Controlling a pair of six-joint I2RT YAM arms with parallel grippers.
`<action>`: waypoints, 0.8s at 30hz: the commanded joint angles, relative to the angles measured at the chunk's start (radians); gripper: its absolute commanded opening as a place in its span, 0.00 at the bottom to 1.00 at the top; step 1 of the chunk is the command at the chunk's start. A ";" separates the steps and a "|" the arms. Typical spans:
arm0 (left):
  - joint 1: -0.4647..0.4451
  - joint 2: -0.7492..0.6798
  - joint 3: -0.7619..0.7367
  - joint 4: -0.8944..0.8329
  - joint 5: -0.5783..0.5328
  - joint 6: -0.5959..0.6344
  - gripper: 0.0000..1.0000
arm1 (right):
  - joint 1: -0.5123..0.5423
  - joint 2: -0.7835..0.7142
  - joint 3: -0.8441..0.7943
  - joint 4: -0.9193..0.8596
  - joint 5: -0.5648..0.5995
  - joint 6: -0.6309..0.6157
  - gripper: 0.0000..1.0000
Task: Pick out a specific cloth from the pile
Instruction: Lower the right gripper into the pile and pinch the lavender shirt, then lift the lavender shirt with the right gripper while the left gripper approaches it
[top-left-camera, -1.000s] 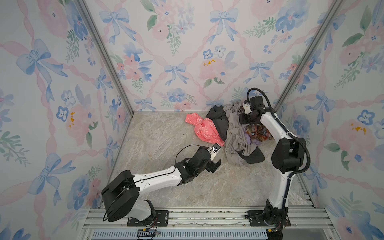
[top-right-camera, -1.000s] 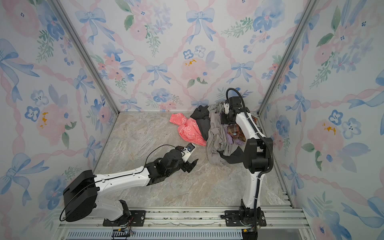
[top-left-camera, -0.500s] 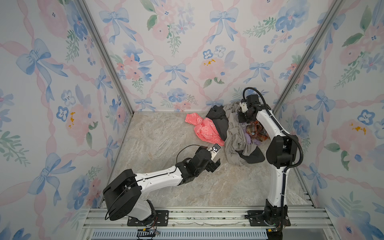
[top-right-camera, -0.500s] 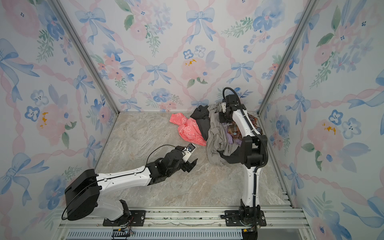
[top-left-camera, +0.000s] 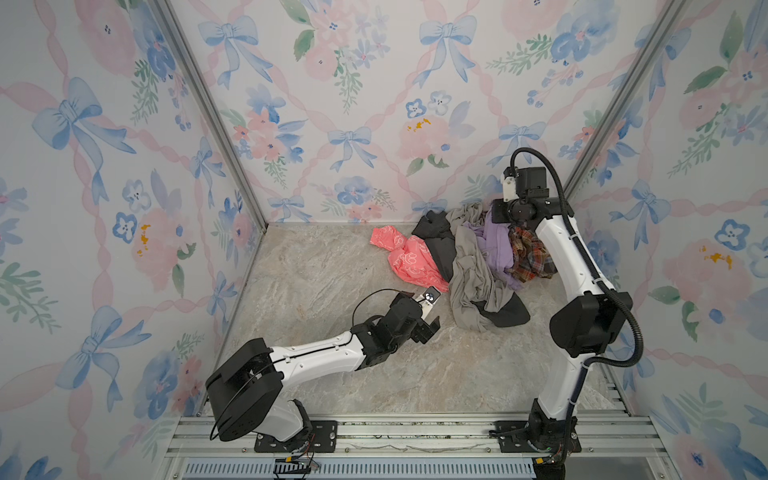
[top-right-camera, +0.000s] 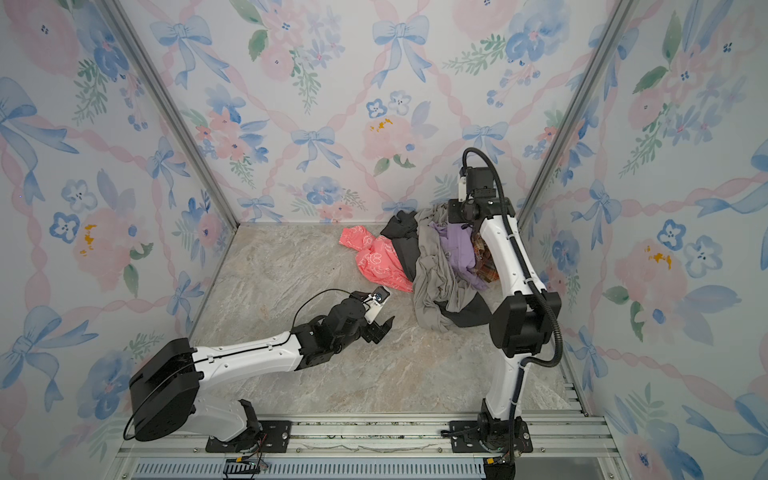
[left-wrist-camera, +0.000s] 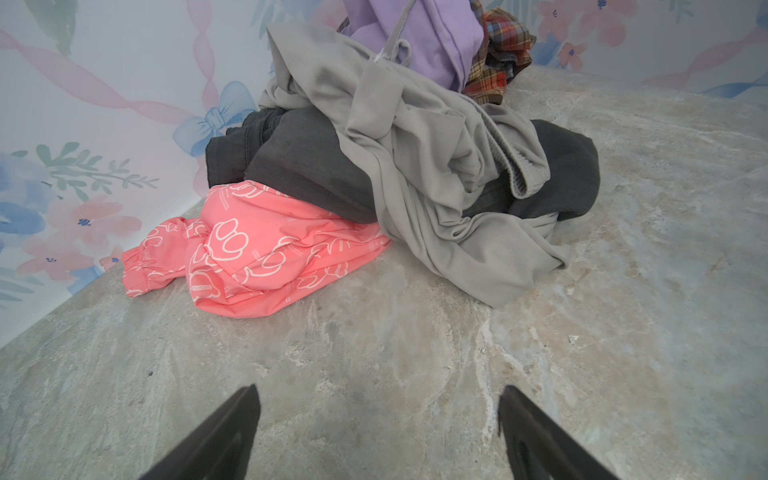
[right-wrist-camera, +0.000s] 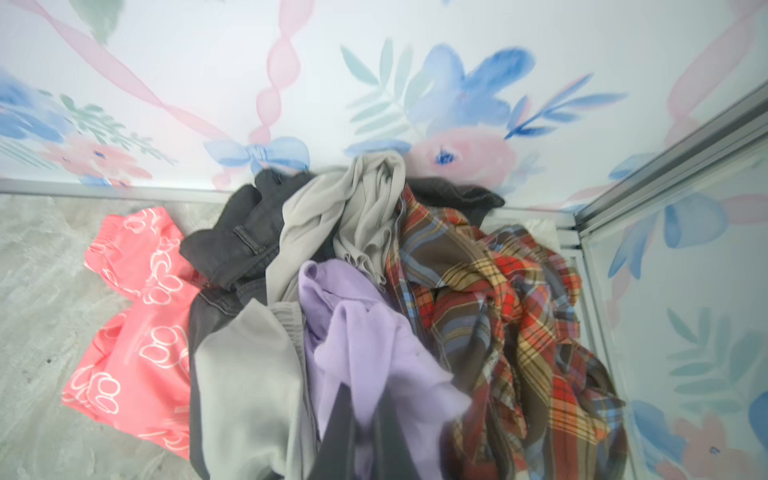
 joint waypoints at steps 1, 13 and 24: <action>0.013 -0.029 0.024 -0.006 -0.011 -0.007 0.91 | 0.011 -0.057 0.034 0.075 0.009 0.037 0.00; 0.066 -0.067 0.020 0.052 0.008 -0.086 0.91 | 0.046 -0.077 0.362 -0.055 -0.032 0.071 0.00; 0.054 -0.005 0.179 0.215 0.001 -0.178 0.92 | 0.099 -0.334 0.125 0.024 -0.091 0.115 0.00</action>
